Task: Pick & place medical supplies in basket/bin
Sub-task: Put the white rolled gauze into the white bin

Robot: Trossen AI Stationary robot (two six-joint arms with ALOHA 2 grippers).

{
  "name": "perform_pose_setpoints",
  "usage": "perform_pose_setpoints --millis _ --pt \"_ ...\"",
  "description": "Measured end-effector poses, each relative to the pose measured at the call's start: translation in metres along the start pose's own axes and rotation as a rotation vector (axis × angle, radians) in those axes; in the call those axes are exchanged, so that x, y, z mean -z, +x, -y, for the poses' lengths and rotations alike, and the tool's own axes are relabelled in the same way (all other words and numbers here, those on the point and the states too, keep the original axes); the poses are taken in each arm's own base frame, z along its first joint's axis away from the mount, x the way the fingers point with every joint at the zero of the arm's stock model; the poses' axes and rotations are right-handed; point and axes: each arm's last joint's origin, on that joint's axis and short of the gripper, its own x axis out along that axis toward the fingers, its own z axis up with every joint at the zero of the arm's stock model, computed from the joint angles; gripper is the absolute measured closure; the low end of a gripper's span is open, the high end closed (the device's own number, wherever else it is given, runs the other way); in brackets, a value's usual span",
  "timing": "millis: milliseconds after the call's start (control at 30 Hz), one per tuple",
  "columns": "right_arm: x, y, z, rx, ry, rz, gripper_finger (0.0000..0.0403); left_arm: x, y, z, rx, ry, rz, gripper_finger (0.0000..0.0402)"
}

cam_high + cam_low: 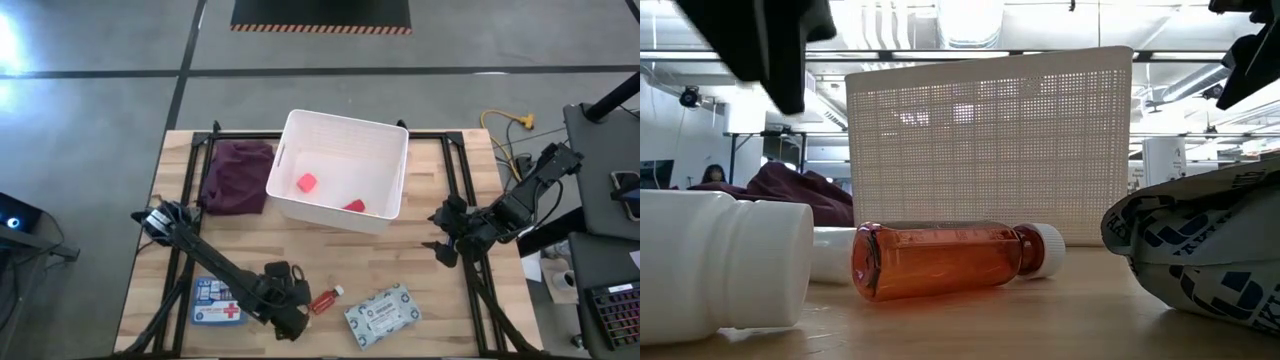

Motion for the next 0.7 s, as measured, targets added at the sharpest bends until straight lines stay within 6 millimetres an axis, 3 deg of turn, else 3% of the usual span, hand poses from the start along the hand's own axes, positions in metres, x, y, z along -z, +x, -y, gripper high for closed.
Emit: perform_pose_setpoints --millis 167,467,700 --pt "0.000 0.000 -0.001 -0.003 0.002 0.004 0.0037 0.004 0.019 -0.005 -0.010 0.175 0.020 0.0232" --pt "-0.001 0.000 -0.002 -0.019 0.049 0.014 0.0037 0.011 0.052 -0.030 -0.064 0.199 -0.030 0.0235" --pt "-0.001 0.000 -0.002 -0.014 0.085 0.013 0.0037 0.001 0.043 -0.025 0.012 0.185 -0.019 0.0199"
